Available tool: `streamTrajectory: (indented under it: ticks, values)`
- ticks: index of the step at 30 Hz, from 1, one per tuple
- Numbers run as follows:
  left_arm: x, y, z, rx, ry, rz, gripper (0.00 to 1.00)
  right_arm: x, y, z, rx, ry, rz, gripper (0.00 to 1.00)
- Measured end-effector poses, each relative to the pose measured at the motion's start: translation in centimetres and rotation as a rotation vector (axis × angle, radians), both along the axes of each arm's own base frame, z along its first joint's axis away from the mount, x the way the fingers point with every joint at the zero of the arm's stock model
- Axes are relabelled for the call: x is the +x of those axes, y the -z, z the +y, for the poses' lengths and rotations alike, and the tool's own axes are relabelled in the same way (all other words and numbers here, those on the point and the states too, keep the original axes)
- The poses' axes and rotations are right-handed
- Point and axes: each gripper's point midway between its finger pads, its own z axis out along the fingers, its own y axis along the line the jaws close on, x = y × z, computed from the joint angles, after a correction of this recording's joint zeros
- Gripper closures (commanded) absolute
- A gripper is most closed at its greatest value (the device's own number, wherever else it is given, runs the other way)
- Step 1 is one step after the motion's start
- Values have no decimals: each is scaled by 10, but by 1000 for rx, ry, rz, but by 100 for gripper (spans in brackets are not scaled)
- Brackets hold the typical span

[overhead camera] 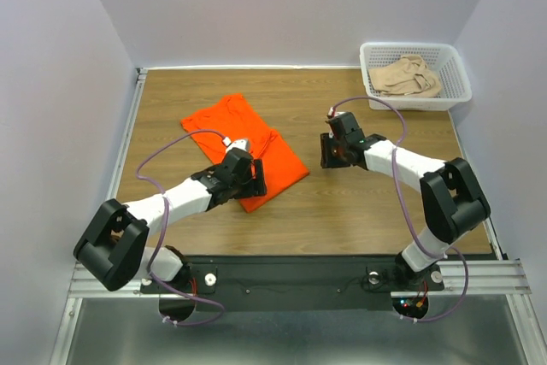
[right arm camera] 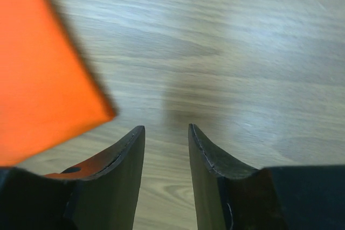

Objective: Fold and stack the t-shirts
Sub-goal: Fold the tshirt

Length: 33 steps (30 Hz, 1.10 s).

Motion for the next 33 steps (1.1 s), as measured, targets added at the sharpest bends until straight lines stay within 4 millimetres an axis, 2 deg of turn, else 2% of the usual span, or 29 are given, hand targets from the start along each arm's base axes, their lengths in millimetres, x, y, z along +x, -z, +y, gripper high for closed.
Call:
streamTrajectory:
  ticks: [3, 7, 10, 14, 18, 25, 28, 33]
  values:
    - [8, -3, 11, 64, -12, -41, 16, 4, -20, 16, 72, -44, -20, 55]
    - [31, -23, 27, 185, -32, -148, 15, 11, -45, 37, 162, -96, -50, 55]
    - [47, -40, 32, 246, -43, -212, 15, 8, -49, 46, 193, -122, -44, 48]
    - [66, -50, 39, 354, -39, -265, 12, 2, -47, 54, 214, -151, -21, 36]
    - [77, -45, 48, 483, -10, -271, 11, -5, -39, 65, 227, -187, 12, 33]
    - [80, -18, 54, 644, 101, -224, 11, -9, -23, 76, 245, -208, 58, 33]
    - [80, -6, 51, 685, 147, -204, 11, -10, -16, 78, 246, -212, 73, 37]
    - [81, 3, 50, 715, 181, -189, 11, -8, -13, 81, 257, -221, 73, 57]
